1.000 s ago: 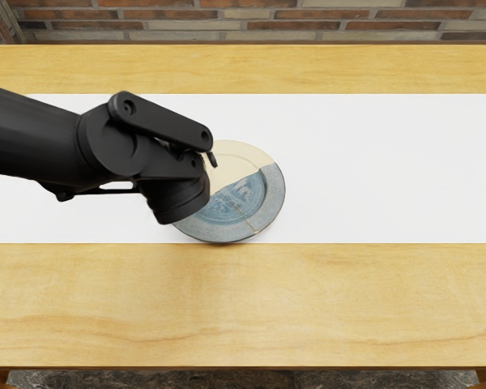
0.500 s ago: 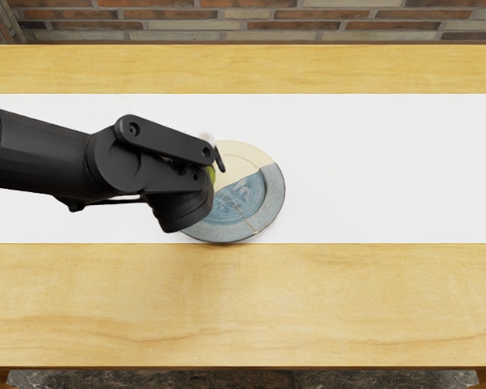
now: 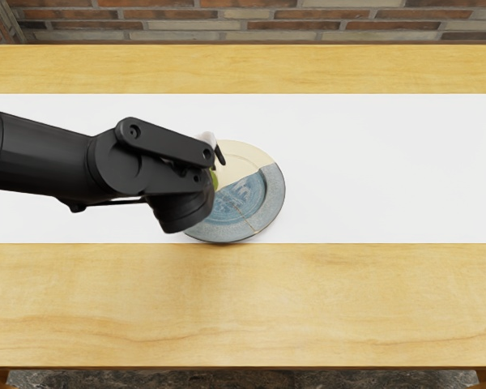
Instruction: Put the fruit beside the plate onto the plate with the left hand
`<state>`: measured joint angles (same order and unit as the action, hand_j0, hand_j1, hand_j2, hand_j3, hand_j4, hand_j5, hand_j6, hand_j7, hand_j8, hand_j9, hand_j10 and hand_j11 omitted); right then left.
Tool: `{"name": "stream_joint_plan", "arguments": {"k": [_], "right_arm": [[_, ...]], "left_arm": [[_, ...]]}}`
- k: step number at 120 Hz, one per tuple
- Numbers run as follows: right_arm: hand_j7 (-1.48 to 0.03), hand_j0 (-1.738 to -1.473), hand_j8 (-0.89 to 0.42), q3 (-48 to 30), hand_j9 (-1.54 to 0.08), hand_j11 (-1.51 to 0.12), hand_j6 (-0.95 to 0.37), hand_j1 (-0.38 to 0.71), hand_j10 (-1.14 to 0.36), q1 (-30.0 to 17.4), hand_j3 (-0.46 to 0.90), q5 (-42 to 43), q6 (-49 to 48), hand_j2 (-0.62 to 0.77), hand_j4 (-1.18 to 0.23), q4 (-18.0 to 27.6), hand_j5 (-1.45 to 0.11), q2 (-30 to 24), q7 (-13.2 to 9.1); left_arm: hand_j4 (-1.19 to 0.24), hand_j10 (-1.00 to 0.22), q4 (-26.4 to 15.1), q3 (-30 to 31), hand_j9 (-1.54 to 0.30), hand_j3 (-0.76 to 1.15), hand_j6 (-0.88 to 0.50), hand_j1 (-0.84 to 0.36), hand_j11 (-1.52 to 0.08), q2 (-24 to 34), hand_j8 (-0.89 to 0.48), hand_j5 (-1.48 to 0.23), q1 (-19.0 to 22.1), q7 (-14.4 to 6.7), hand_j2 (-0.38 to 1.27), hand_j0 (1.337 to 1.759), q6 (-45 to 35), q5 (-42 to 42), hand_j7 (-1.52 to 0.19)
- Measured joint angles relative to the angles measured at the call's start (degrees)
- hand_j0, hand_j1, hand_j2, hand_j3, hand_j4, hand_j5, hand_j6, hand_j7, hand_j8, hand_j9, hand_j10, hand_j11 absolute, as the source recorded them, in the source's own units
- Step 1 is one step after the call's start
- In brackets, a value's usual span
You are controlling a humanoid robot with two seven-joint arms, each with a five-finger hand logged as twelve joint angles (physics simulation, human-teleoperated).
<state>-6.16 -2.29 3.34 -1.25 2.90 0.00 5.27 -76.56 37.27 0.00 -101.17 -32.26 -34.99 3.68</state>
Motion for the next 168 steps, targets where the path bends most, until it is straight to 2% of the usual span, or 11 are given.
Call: {"name": "stream_joint_plan", "arguments": {"k": [30, 61, 69, 84, 94, 102, 109, 136, 144, 168], "right_arm": [[-0.05, -1.658, -0.04, 0.0, -0.05, -0.05, -0.04, -0.3, -0.04, 0.0, 0.0, 0.0, 0.0, -0.01, -0.04, 0.0, -0.05, 0.0, 0.0], [-0.05, -1.658, -0.04, 0.0, -0.05, -0.05, -0.04, -0.3, -0.04, 0.0, 0.0, 0.0, 0.0, -0.01, -0.04, 0.0, -0.05, 0.0, 0.0], [-0.05, -1.658, -0.04, 0.0, -0.05, -0.05, -0.04, -0.3, -0.04, 0.0, 0.0, 0.0, 0.0, -0.01, -0.04, 0.0, -0.05, 0.0, 0.0], [-0.05, -1.658, -0.04, 0.0, -0.05, -0.05, -0.04, -0.3, -0.04, 0.0, 0.0, 0.0, 0.0, -0.01, -0.04, 0.0, -0.05, 0.0, 0.0], [-0.05, -1.658, -0.04, 0.0, -0.05, -0.05, -0.04, -0.3, -0.04, 0.0, 0.0, 0.0, 0.0, -0.01, -0.04, 0.0, -0.05, 0.0, 0.0], [-0.05, -1.658, -0.04, 0.0, -0.05, -0.05, -0.04, -0.3, -0.04, 0.0, 0.0, 0.0, 0.0, -0.01, -0.04, 0.0, -0.05, 0.0, 0.0], [-0.05, -1.658, -0.04, 0.0, -0.05, -0.05, -0.04, -0.3, -0.04, 0.0, 0.0, 0.0, 0.0, -0.01, -0.04, 0.0, -0.05, 0.0, 0.0], [-0.05, -1.658, -0.04, 0.0, -0.05, -0.05, -0.04, -0.3, -0.04, 0.0, 0.0, 0.0, 0.0, -0.01, -0.04, 0.0, -0.05, 0.0, 0.0], [-0.05, -1.658, -0.04, 0.0, -0.05, -0.05, -0.04, -0.3, -0.04, 0.0, 0.0, 0.0, 0.0, -0.01, -0.04, 0.0, -0.05, 0.0, 0.0], [-0.05, -1.658, -0.04, 0.0, -0.05, -0.05, -0.04, -0.3, -0.04, 0.0, 0.0, 0.0, 0.0, -0.01, -0.04, 0.0, -0.05, 0.0, 0.0]], "left_arm": [[-0.32, -0.33, 2.9, -1.3, -0.42, 0.0, -0.32, -0.03, -0.42, 0.0, -0.31, -0.42, -0.1, 0.3, 0.07, 1.658, 0.0, 0.1, -0.42], [-0.27, -0.27, 5.7, -9.6, -0.35, 0.0, -0.27, 0.03, -0.35, 0.0, -0.26, -0.35, 0.5, 0.8, 0.06, 1.658, 0.3, 2.0, -0.35], [-0.26, -0.27, 5.5, -13.0, -0.34, 0.0, -0.26, 0.03, -0.34, 2.7, -0.26, -0.34, 1.7, 2.0, 0.05, 1.658, 2.3, 4.1, -0.34], [-0.26, -0.26, 5.3, -18.5, -0.34, 0.0, -0.26, 0.04, -0.34, 8.6, -0.26, -0.34, 4.0, 7.1, 0.05, 1.658, 9.5, 5.7, -0.34], [-0.26, -0.26, 5.4, -23.5, -0.33, 0.0, -0.26, 0.04, -0.33, 14.5, -0.25, -0.33, 8.8, 10.5, 0.05, 1.658, 17.7, 6.8, -0.33], [-0.25, -0.26, 5.5, -28.2, -0.33, 0.0, -0.26, 0.04, -0.33, 17.3, -0.25, -0.33, 11.4, 12.2, 0.05, 1.658, 25.2, 8.2, -0.33], [-0.25, -0.25, 5.7, -33.1, -0.33, 0.0, -0.25, 0.05, -0.33, 20.8, -0.25, -0.33, 15.7, 13.4, 0.05, 1.658, 32.2, 9.8, -0.33], [-0.26, -0.26, 5.9, -51.1, -0.33, 0.0, -0.26, 0.04, -0.33, 28.7, -0.26, -0.33, 26.6, 15.1, 0.05, 1.658, 55.9, 14.0, -0.33], [-0.26, -0.26, 7.3, -55.9, -0.33, 0.0, -0.26, 0.04, -0.33, 29.5, -0.26, -0.33, 30.3, 16.1, 0.05, 1.658, 62.5, 14.6, -0.33], [-0.26, -0.26, 13.3, -71.8, -0.33, 0.0, -0.26, 0.04, -0.33, 31.7, -0.26, -0.33, 42.7, 17.6, 0.05, 1.658, 68.9, 16.0, -0.33]]}}
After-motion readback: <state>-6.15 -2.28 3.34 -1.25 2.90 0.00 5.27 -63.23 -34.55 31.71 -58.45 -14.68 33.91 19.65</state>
